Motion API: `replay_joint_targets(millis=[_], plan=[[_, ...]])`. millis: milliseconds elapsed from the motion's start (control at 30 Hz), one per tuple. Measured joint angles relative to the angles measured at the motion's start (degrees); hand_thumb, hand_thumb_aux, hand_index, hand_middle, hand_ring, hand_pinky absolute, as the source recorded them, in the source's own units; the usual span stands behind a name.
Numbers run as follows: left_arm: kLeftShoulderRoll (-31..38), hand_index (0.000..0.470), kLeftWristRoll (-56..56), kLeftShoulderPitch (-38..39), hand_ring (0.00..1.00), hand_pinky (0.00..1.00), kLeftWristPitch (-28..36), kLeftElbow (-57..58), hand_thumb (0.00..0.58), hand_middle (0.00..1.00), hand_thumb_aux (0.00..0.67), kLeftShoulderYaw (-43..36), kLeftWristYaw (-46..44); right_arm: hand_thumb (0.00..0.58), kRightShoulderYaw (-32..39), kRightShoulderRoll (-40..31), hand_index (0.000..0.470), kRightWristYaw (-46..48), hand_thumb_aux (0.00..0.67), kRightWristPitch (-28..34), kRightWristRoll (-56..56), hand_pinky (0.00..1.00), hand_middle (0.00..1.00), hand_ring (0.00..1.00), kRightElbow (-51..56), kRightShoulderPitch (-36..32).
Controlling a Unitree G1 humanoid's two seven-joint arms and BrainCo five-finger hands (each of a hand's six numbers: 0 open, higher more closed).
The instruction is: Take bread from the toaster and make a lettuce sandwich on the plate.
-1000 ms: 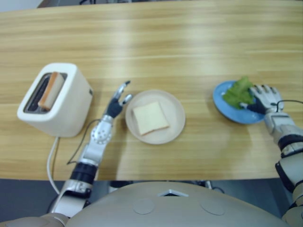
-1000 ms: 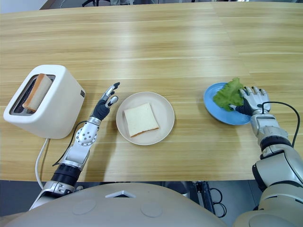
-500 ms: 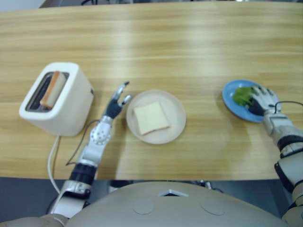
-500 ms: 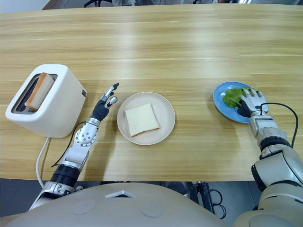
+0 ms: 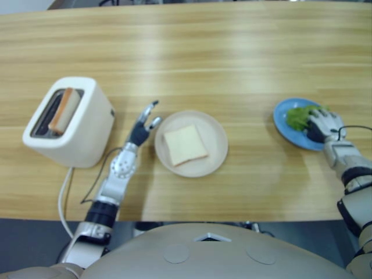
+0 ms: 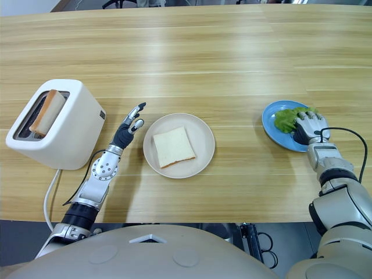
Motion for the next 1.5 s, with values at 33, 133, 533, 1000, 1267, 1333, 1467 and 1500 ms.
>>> replay_joint_targets(millis=[33,133,533,1000,1267,1333,1467,1500], plan=[[0.0,0.000,0.0,0.0,0.00,0.00,-0.1,0.0,0.000,0.00,0.000,0.0,0.0,0.580,-0.4,-0.5,0.460,-0.5,0.670,-0.5,0.4,1.00,1.00,1.00,-0.7,0.1],[0.0,0.000,0.0,0.0,0.00,0.00,-0.3,0.1,0.000,0.00,0.000,0.0,0.0,0.580,-1.9,-2.3,0.460,-1.4,0.670,-1.6,1.4,1.00,1.00,1.00,-3.5,0.7],[0.2,0.000,0.2,0.0,0.00,0.00,-0.7,1.1,0.000,0.00,0.000,0.5,0.5,0.580,-12.5,-9.2,0.460,-2.4,0.670,2.9,4.8,1.00,1.00,1.00,-33.3,13.6],[0.1,0.000,-0.5,-2.0,0.00,0.00,-2.5,6.5,0.000,0.00,0.000,1.8,1.3,0.580,-8.0,9.7,0.460,13.3,0.670,7.7,-1.9,1.00,1.00,1.00,-69.7,16.4],[-0.1,0.000,-3.2,-4.7,0.00,0.00,-3.7,9.0,0.000,0.00,0.000,4.5,1.4,0.580,0.2,19.1,0.460,17.4,0.670,4.7,-5.7,1.00,1.00,1.00,-66.1,14.3],[-0.1,0.000,-3.2,-4.9,0.00,0.00,-3.9,9.1,0.000,0.00,0.000,4.5,1.3,0.580,0.7,19.3,0.460,17.8,0.670,4.4,-6.1,1.00,1.00,1.00,-65.2,16.0],[-0.1,0.000,-3.2,-5.0,0.00,0.00,-4.2,9.4,0.000,0.00,0.000,4.5,1.2,0.580,0.8,19.1,0.460,18.9,0.670,3.7,-6.5,1.00,1.00,1.00,-65.9,19.5],[-0.1,0.000,-3.3,-5.2,0.00,0.00,-4.2,9.5,0.000,0.00,0.000,4.5,1.2,0.580,0.7,19.0,0.460,19.5,0.670,3.7,-6.5,1.00,1.00,1.00,-66.6,20.4]])
